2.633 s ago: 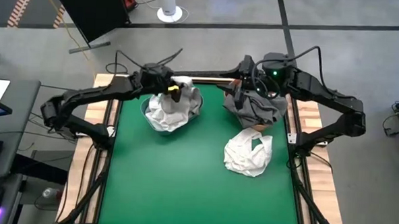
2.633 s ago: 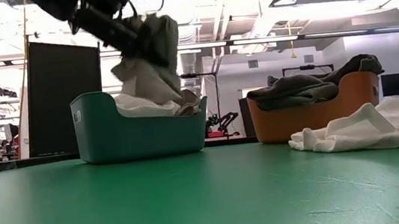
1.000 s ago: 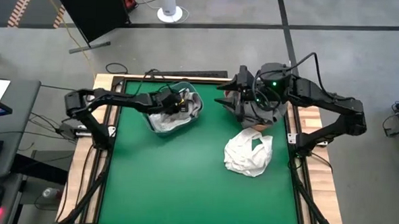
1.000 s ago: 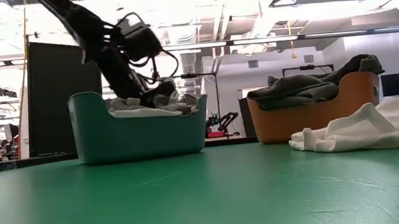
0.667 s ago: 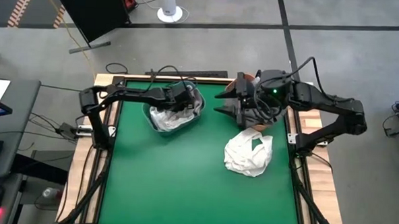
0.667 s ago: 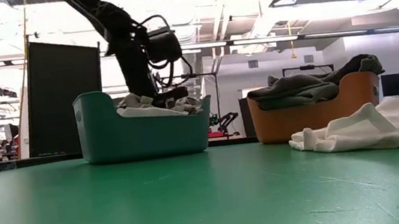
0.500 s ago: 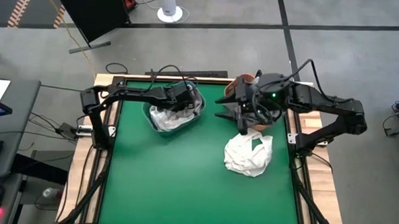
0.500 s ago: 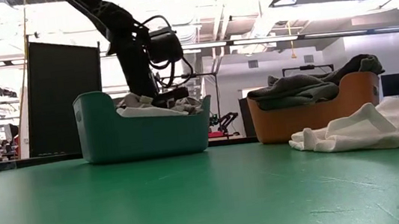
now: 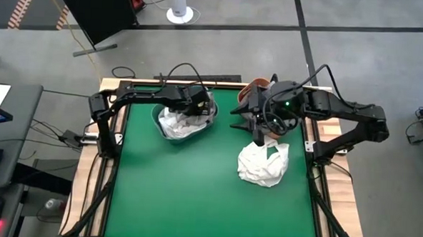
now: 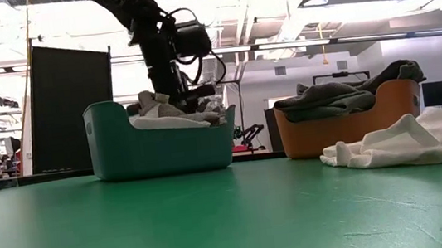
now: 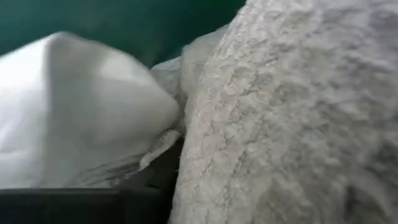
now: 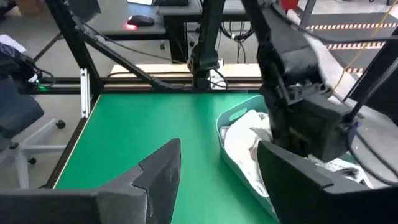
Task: Sort towels by color in basket
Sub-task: Put the gray towel into the blue bin
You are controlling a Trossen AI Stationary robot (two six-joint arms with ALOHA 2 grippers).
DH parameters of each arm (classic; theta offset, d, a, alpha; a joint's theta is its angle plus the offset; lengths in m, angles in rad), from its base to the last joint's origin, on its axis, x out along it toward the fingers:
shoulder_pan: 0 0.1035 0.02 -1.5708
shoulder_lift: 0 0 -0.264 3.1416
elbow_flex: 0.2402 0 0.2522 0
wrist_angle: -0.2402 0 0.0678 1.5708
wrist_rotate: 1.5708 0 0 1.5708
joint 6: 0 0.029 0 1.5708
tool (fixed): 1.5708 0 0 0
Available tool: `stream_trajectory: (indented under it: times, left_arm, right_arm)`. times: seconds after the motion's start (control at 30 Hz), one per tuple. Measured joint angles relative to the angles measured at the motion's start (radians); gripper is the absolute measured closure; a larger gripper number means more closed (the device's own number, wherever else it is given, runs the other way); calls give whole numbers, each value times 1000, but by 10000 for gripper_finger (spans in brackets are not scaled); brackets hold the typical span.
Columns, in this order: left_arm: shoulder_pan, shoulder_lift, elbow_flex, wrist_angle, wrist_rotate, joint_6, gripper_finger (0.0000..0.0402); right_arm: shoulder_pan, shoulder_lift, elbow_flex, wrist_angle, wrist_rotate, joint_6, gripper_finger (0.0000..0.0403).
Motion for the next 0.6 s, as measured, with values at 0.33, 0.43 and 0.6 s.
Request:
stream_trajectory:
  times: [0.33,0.43,0.6]
  left_arm:
    - [-2,-2,143,-241,77,185,189]
    - [-5,-3,203,-301,85,246,188]
    - [-13,-4,326,-433,-7,322,188]
  right_arm:
    - [9,-32,0,-3,0,8,163]
    - [8,-39,0,-25,0,8,163]
    - [9,-44,0,-75,0,8,163]
